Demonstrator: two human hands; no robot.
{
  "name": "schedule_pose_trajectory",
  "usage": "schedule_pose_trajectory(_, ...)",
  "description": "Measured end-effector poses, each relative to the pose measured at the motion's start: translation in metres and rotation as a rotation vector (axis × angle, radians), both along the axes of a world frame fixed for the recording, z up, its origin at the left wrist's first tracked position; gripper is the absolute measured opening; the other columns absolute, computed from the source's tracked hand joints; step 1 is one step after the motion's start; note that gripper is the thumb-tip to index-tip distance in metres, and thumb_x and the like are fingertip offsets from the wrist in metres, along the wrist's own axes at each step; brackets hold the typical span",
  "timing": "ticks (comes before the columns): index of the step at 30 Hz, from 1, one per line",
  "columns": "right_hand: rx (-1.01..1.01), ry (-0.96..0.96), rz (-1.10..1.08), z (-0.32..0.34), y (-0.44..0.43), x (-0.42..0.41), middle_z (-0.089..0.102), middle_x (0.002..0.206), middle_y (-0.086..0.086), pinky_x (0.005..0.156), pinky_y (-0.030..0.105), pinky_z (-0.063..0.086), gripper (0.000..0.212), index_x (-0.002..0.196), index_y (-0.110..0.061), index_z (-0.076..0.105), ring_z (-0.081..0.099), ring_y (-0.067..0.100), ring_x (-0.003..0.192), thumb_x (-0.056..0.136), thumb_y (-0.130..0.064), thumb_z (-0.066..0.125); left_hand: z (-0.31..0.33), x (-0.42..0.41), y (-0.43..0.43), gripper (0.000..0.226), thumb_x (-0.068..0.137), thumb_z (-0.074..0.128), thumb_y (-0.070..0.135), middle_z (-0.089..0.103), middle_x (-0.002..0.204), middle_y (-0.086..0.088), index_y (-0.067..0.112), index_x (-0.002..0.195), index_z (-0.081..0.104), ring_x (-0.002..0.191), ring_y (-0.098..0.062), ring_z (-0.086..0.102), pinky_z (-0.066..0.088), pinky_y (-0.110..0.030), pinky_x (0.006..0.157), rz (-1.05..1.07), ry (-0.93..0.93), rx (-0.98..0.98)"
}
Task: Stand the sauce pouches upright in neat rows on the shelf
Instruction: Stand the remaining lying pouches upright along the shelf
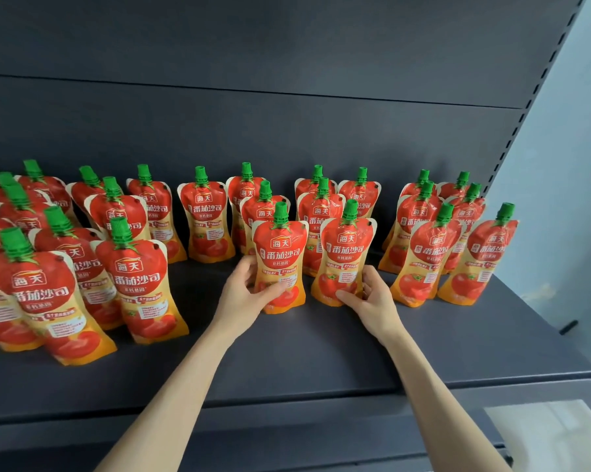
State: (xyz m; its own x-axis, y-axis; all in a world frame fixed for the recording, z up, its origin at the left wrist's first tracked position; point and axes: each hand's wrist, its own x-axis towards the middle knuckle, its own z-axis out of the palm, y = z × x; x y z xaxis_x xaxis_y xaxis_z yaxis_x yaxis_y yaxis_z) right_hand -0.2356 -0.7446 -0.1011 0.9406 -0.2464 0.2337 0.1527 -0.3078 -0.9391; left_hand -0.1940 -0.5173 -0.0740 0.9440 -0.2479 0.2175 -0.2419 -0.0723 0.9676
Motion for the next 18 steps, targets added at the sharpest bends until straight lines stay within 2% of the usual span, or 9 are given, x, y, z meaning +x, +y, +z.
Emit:
schedule_pose_trajectory(3,0.028,0.0,0.018,0.0,0.001,-0.001,0.064,0.114,0.002,0.093,0.035,0.051,0.037,0.111,-0.016,0.051,0.061,0.014,0.107,0.081,-0.011,0.071,0.018,0.002,-0.003,0.031,0.08,0.07,0.015,0.063,0.109,0.015,0.029,0.103,0.054,0.1,0.002,0.061,0.051,-0.012,0.077,0.019,-0.007,-0.151)
schedule_pose_trajectory(5,0.037,-0.002,0.031,0.0,0.001,-0.001,0.064,0.115,0.001,0.094,0.035,0.051,0.036,0.111,-0.017,0.051,0.061,0.013,0.108,0.082,-0.013,0.07,0.025,0.005,-0.003,0.025,0.08,0.069,0.015,0.065,0.109,0.01,0.026,0.099,0.056,0.102,-0.001,0.062,0.051,-0.016,0.08,0.038,-0.045,-0.169)
schedule_pose_trajectory(7,0.041,-0.006,0.042,0.0,0.001,-0.001,0.064,0.115,0.0,0.094,0.034,0.051,0.033,0.111,-0.018,0.052,0.061,0.013,0.108,0.083,-0.012,0.069,0.027,0.006,-0.004,0.023,0.082,0.068,0.014,0.066,0.105,0.01,0.024,0.098,0.055,0.099,0.001,0.063,0.052,-0.015,0.076,0.049,-0.075,-0.158)
schedule_pose_trajectory(9,0.055,-0.004,0.051,0.0,0.0,0.0,0.065,0.114,-0.001,0.094,0.032,0.051,0.032,0.11,-0.018,0.052,0.062,0.011,0.107,0.083,-0.011,0.068,0.028,0.006,-0.006,0.024,0.083,0.067,0.012,0.066,0.102,0.012,0.021,0.101,0.053,0.095,0.006,0.063,0.05,-0.011,0.073,0.062,-0.103,-0.151)
schedule_pose_trajectory(13,0.068,0.0,0.06,0.001,0.0,0.0,0.064,0.117,0.001,0.094,0.03,0.051,0.034,0.114,-0.015,0.052,0.061,0.012,0.109,0.084,-0.011,0.067,0.027,0.004,-0.009,0.036,0.084,0.066,0.011,0.065,0.107,0.008,0.015,0.115,0.047,0.098,0.004,0.062,0.05,-0.011,0.074,0.07,-0.139,-0.158)
schedule_pose_trajectory(18,0.069,-0.002,0.049,-0.001,0.0,0.001,0.064,0.117,0.002,0.093,0.029,0.051,0.037,0.115,-0.012,0.052,0.061,0.013,0.109,0.083,-0.011,0.068,0.017,0.002,-0.007,0.048,0.081,0.068,0.008,0.06,0.113,0.013,0.023,0.119,0.043,0.102,0.007,0.059,0.049,-0.01,0.076,0.043,-0.093,-0.169)
